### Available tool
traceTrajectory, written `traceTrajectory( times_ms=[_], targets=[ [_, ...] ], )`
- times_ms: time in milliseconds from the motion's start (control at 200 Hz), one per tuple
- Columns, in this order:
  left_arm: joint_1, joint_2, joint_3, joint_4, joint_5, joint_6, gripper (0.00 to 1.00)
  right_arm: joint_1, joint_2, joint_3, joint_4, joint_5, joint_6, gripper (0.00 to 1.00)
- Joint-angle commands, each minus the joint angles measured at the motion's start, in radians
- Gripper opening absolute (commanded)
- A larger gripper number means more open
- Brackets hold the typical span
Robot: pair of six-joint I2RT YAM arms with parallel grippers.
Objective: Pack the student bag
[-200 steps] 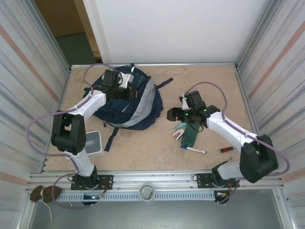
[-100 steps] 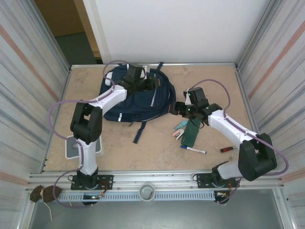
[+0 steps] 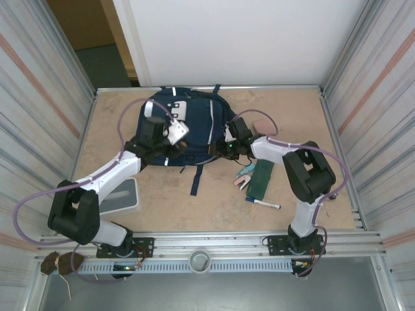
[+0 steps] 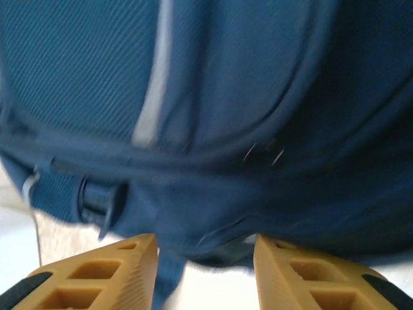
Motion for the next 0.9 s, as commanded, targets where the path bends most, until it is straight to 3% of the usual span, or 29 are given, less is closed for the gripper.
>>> traceTrajectory(
  times_ms=[0, 210, 511, 586, 686, 842, 897],
  targets=[
    [-0.002, -0.008, -0.103, 0.019, -0.030, 0.347, 0.62, -0.062, 0.066, 0.051, 0.000, 0.006, 0.023, 0.35],
    [-0.003, 0.061, -0.120, -0.007, -0.079, 0.429, 0.62, -0.114, 0.076, 0.075, -0.037, 0.017, -0.022, 0.29],
    [-0.022, 0.213, -0.057, -0.011, -0.064, 0.433, 0.52, -0.147, 0.008, 0.072, -0.081, -0.016, -0.091, 0.31],
    [-0.021, 0.227, -0.072, 0.025, -0.081, 0.430, 0.43, -0.152, -0.030, 0.071, -0.105, -0.021, -0.117, 0.34],
    [-0.022, 0.215, -0.063, 0.034, -0.078, 0.385, 0.22, -0.147, -0.098, 0.044, -0.113, -0.047, -0.156, 0.41],
    [-0.020, 0.122, -0.016, -0.059, 0.077, 0.249, 0.00, -0.097, -0.240, -0.059, -0.082, -0.022, -0.212, 0.57],
    [-0.016, 0.094, -0.002, -0.084, 0.123, 0.212, 0.00, -0.058, -0.289, -0.102, -0.051, 0.027, -0.226, 0.61]
  ],
)
